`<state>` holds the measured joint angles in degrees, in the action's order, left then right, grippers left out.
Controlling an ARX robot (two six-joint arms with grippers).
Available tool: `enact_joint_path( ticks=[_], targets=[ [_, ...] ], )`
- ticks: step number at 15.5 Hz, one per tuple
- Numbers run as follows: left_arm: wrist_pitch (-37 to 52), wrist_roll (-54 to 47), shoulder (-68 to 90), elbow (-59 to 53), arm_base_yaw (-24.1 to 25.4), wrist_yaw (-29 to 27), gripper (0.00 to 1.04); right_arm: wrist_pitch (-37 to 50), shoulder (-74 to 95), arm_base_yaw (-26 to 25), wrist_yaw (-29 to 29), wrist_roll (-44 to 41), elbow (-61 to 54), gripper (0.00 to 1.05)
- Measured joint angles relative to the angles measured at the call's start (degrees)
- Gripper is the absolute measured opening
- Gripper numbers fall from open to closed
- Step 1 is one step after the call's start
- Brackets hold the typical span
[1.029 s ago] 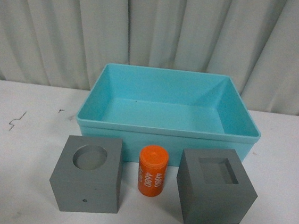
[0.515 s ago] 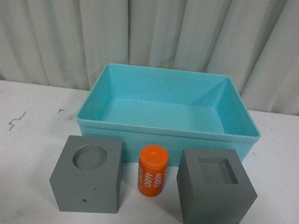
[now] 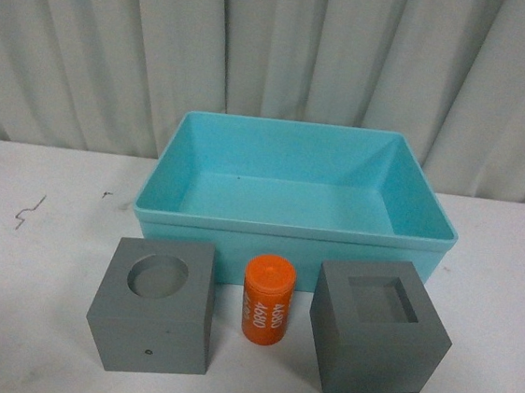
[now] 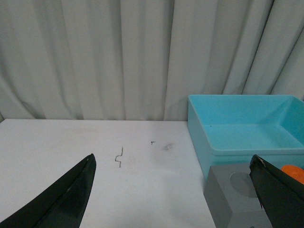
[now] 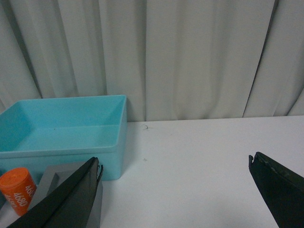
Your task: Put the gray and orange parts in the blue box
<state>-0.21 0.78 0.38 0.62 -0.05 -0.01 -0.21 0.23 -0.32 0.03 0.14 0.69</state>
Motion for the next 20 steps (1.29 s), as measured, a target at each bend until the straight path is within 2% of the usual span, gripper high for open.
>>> enact_joint_path(
  ticks=[20],
  targets=[
    [0.00,0.02,0.00,0.00,0.00,0.00,0.98,0.00,0.00,0.00,0.00,-0.02,0.00,0.98]
  ],
)
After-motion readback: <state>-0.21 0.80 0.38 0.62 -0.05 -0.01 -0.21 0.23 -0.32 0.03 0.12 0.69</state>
